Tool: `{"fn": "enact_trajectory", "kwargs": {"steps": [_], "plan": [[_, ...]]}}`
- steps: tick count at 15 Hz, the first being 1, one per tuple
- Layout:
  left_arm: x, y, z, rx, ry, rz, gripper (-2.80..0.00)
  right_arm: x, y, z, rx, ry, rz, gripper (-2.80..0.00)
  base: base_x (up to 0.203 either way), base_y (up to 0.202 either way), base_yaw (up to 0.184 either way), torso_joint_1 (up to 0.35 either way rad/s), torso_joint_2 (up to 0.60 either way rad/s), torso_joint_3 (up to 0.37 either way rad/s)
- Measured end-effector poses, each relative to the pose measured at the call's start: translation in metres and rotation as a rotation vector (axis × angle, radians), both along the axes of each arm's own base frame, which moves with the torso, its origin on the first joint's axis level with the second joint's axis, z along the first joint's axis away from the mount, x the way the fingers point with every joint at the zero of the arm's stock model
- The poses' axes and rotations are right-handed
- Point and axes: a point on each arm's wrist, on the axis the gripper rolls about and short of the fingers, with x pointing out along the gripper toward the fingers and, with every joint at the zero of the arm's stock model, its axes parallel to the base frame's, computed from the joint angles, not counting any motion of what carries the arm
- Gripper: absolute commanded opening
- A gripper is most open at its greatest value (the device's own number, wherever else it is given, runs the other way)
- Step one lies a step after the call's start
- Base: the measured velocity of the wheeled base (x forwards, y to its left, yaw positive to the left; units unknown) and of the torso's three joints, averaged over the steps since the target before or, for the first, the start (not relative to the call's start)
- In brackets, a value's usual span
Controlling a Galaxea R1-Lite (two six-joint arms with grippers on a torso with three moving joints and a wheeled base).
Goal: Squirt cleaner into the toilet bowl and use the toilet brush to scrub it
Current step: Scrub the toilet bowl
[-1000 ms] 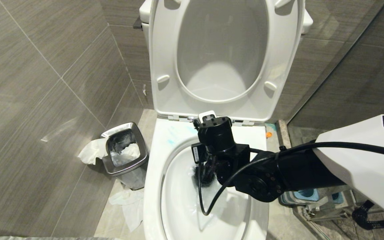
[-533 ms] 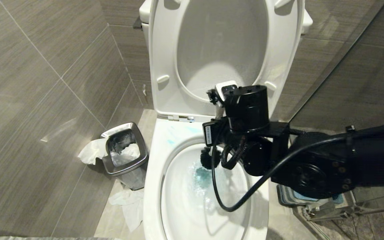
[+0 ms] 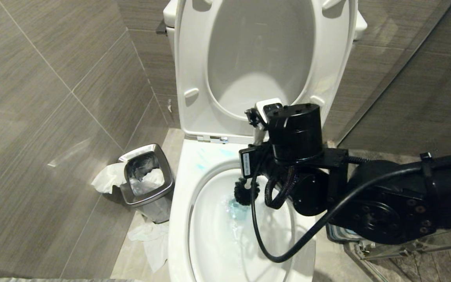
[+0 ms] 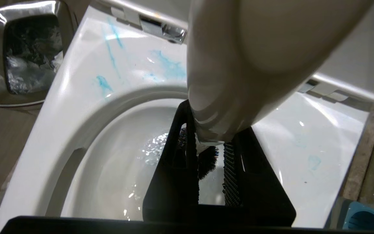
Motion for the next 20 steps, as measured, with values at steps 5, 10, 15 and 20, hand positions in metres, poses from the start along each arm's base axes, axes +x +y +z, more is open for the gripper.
{"fn": "enact_trajectory", "kwargs": {"steps": [5, 10, 15, 20], "plan": [[0.0, 0.0, 0.0, 0.0, 0.0, 0.0, -2.8, 0.017, 0.019, -0.048, -0.018, 0.075, -0.017, -2.8, 0.0, 0.0, 0.0, 0.0, 0.0, 0.0], [0.0, 0.0, 0.0, 0.0, 0.0, -0.001, -2.8, 0.043, 0.027, -0.107, -0.042, 0.145, -0.075, -2.8, 0.0, 0.0, 0.0, 0.0, 0.0, 0.0], [0.0, 0.0, 0.0, 0.0, 0.0, 0.0, -2.8, 0.034, 0.024, -0.089, -0.031, 0.128, -0.058, -2.8, 0.0, 0.0, 0.0, 0.0, 0.0, 0.0], [0.0, 0.0, 0.0, 0.0, 0.0, -0.001, -2.8, -0.008, 0.003, -0.016, 0.016, 0.091, -0.02, -2.8, 0.0, 0.0, 0.0, 0.0, 0.0, 0.0]]}}
